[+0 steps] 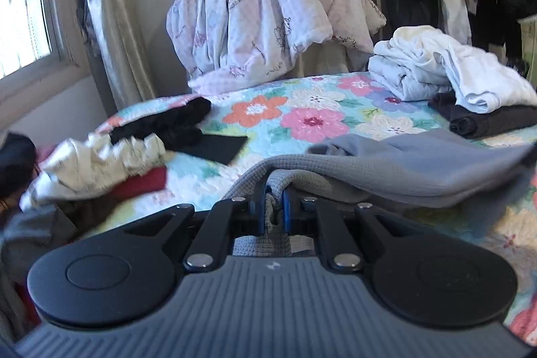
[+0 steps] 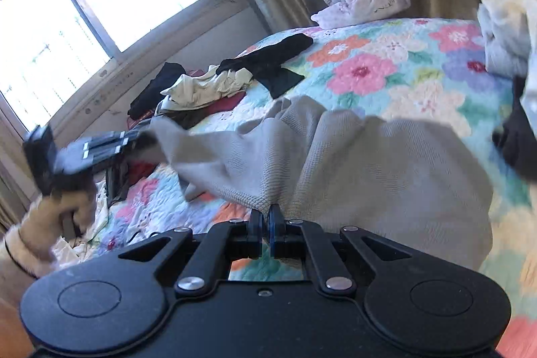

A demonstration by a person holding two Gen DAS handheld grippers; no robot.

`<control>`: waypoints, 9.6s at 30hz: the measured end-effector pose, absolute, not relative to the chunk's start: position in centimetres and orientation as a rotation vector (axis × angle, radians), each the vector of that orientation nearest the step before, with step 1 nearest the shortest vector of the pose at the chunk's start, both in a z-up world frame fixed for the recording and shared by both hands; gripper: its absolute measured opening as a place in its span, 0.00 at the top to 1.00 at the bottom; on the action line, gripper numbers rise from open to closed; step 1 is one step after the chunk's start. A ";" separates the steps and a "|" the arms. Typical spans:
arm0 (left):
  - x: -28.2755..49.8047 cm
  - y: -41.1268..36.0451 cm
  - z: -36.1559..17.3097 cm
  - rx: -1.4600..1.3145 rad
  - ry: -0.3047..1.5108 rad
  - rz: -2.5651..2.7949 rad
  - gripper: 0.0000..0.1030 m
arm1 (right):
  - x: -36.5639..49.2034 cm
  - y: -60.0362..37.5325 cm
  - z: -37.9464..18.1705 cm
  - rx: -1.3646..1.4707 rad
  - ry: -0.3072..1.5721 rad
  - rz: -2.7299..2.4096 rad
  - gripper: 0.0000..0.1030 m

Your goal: Fold clothes

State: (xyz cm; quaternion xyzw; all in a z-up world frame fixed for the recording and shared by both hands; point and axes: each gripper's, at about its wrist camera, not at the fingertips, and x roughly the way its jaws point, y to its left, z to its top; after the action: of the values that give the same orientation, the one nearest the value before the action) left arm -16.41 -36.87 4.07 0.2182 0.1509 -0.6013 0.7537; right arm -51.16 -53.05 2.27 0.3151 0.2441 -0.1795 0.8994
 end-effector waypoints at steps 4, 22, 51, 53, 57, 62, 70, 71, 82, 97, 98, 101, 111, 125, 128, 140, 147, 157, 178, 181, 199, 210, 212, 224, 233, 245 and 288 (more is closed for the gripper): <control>-16.0 -35.5 6.1 0.485 0.356 -1.291 0.91 | -52.0 -52.0 1.4 0.700 0.421 -0.384 0.94; -13.2 -31.5 -2.6 0.542 0.623 -1.251 0.89 | -47.2 -45.6 -3.1 0.704 0.667 -0.278 0.92; -4.4 -28.7 11.7 0.744 0.444 -1.046 0.58 | -49.3 -37.5 6.8 0.283 0.401 -0.416 0.18; -5.1 -31.0 8.7 0.721 0.496 -1.128 0.58 | -48.0 -37.9 6.3 0.251 0.421 -0.389 0.19; -6.6 -35.1 2.9 0.733 0.603 -1.271 0.58 | -44.3 -40.9 5.8 0.325 0.490 -0.358 0.46; -5.9 -39.5 -1.3 0.615 0.778 -1.336 0.59 | -37.9 -45.1 5.5 0.403 0.617 -0.400 0.61; -1.1 -42.8 -6.4 0.421 0.931 -1.346 0.58 | -32.8 -50.7 4.1 0.464 0.687 -0.514 0.53; -0.6 -42.7 -6.6 0.367 0.938 -1.384 0.61 | -32.6 -51.8 3.9 0.476 0.691 -0.533 0.52; -1.3 -43.7 -7.3 0.436 0.917 -1.437 0.91 | -26.0 -60.6 0.7 0.480 0.818 -0.555 0.46; -1.4 -42.1 -9.4 0.229 0.980 -1.417 0.53 | -27.2 -60.7 1.2 0.221 0.768 -0.685 0.92; -1.4 -42.2 -9.4 0.202 0.988 -1.403 0.44 | -28.5 -60.0 1.9 0.216 0.738 -0.710 0.92; -1.8 -42.8 -9.2 0.132 0.984 -1.412 0.40 | -31.6 -57.9 3.5 0.223 0.686 -0.750 0.91; -3.4 -44.7 -8.7 0.181 0.901 -1.474 0.98 | -31.6 -56.5 4.8 0.214 0.605 -0.735 0.91; 0.8 -48.1 -2.8 0.072 0.720 -1.360 0.98 | -31.4 -52.0 1.2 0.689 0.550 -0.364 0.91; 0.5 -46.2 -3.8 0.107 0.763 -1.329 0.98 | -30.2 -50.0 -3.3 0.764 0.633 -0.313 0.90; -0.8 -41.5 -6.2 0.124 0.929 -1.380 0.96 | -31.5 -47.0 -4.9 0.818 0.809 -0.186 0.84; -1.5 -41.3 -6.5 0.185 0.952 -1.377 0.92 | -36.8 -52.5 1.5 0.702 0.649 -0.497 0.49; -1.4 -38.3 -6.2 0.129 1.101 -1.451 0.70 | -37.6 -62.3 -4.7 0.805 0.659 -0.715 0.36; -4.5 -43.2 -3.7 0.174 0.954 -1.457 0.95 | -30.4 -62.0 1.3 0.203 0.697 -0.548 0.93; -2.7 -46.1 -0.7 0.116 0.800 -1.426 0.95 | -31.0 -63.4 3.8 0.146 0.578 -0.663 0.93; -3.4 -53.8 -4.0 0.356 0.626 -1.361 0.53 | -31.2 -72.0 1.7 0.235 0.652 -1.016 0.84; -2.8 -40.0 -7.9 0.378 0.856 -1.190 0.48 | -30.6 -57.9 2.3 0.261 0.567 -0.704 0.48; -2.4 -37.6 -7.2 0.283 0.964 -1.129 0.48 | -29.7 -53.3 1.5 0.094 0.580 -0.720 0.43; -5.1 -29.9 -0.5 0.248 0.830 -0.974 0.46 | -34.4 -42.0 0.0 0.273 0.611 -0.558 0.34; -2.5 -21.2 1.2 0.270 0.558 -0.713 0.39 | -43.1 -39.0 1.0 0.295 0.626 -0.599 0.34; -0.4 -17.3 3.4 0.220 0.510 -0.662 0.38 | -48.3 -37.8 -0.4 0.270 0.692 -0.523 0.33; -13.5 -36.6 -9.2 0.996 0.684 -1.650 0.32 | -46.6 -45.2 -4.9 0.265 0.680 -0.894 0.96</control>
State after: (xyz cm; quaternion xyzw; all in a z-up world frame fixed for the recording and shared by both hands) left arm -13.46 -36.61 -9.18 0.4157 0.2854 -0.6884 0.5213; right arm -46.60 -45.21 -4.93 0.1251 0.3216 -0.4225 0.8381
